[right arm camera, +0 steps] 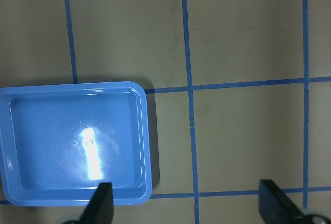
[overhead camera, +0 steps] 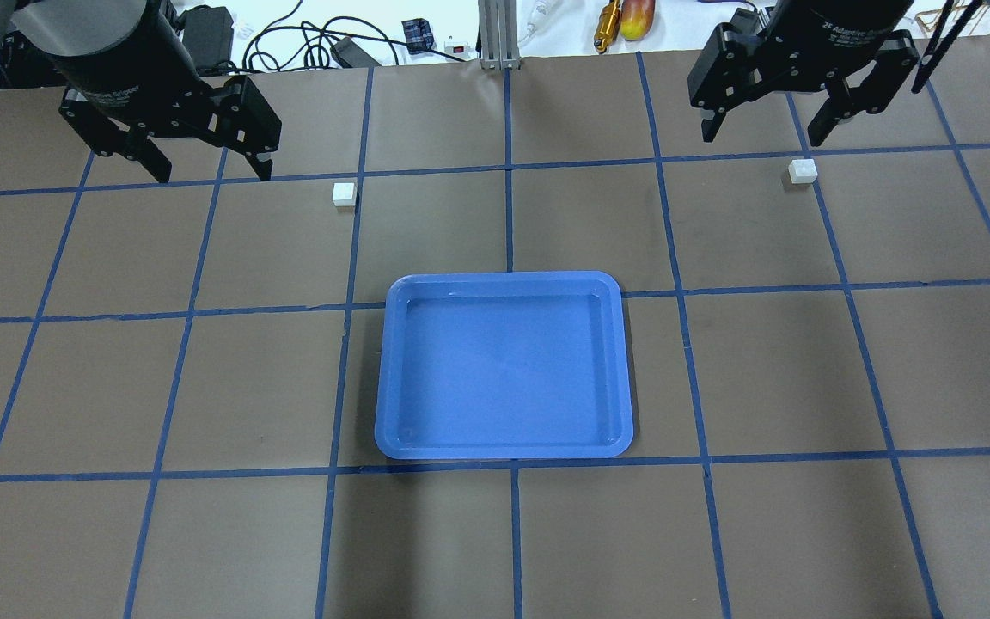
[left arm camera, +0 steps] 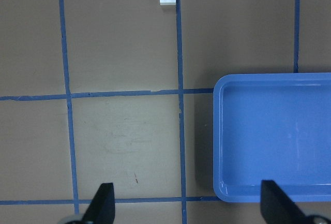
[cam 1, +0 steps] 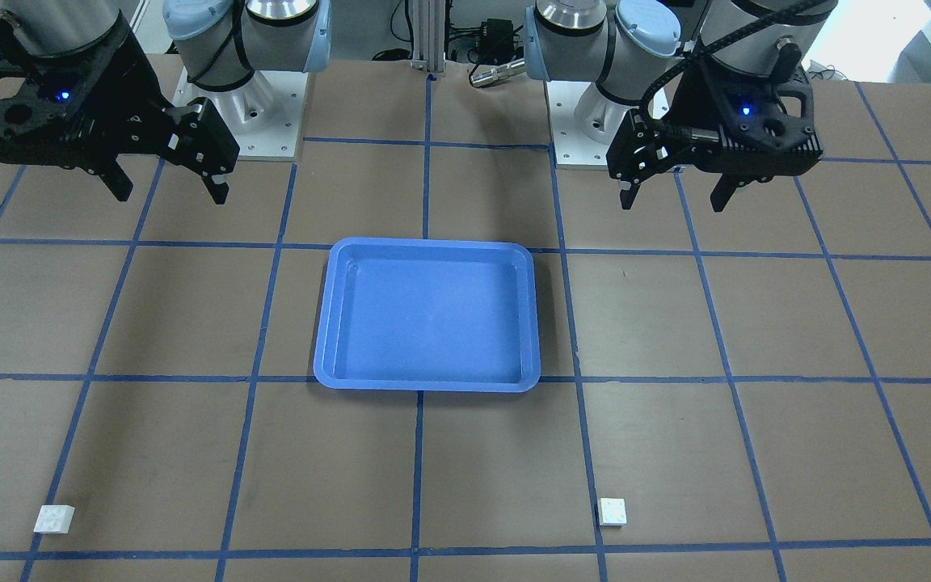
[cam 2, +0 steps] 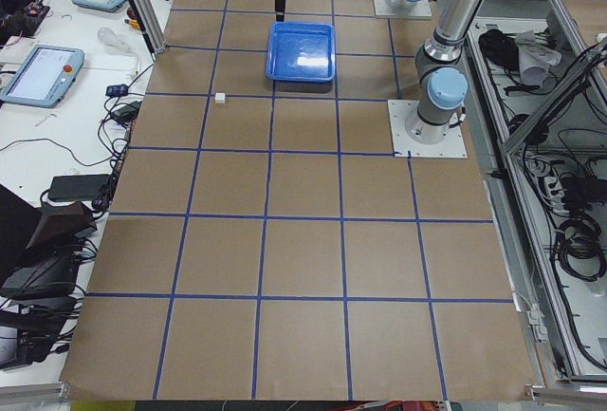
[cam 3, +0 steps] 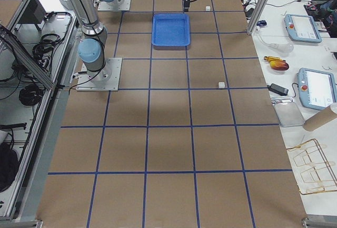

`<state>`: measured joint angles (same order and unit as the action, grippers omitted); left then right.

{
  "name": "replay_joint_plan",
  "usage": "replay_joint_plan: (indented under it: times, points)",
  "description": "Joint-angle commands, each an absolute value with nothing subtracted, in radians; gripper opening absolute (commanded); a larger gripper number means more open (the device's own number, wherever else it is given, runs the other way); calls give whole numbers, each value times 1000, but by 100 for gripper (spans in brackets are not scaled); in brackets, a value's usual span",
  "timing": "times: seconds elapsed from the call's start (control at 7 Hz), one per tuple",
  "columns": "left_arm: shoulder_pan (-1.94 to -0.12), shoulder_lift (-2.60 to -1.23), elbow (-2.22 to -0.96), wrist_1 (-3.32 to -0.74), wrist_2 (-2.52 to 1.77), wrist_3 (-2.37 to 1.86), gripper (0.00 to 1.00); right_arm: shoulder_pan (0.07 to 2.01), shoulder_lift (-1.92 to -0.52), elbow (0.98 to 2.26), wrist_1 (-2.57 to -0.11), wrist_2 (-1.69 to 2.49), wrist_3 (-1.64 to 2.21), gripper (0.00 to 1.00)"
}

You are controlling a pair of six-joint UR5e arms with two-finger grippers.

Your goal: Assemble white blocks and place on blue tray

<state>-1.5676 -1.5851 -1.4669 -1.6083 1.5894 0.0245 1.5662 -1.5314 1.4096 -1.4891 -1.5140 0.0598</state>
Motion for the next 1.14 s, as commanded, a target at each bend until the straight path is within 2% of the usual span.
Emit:
replay_joint_plan:
  times: [0.0, 0.71, 1.0]
  points:
    - [-1568, -1586, -1473, -1609, 1594, 25, 100, 1566, -1529, 1410, -1488, -1514, 58, 100]
    - [-1571, -1589, -1474, -1609, 1583, 25, 100, 1549, -1525, 1410, -1476, -1531, -4, 100]
    - [-1588, -1591, -1476, -1608, 1585, 23, 100, 1467, -1500, 1414, -1419, -1519, -165, 100]
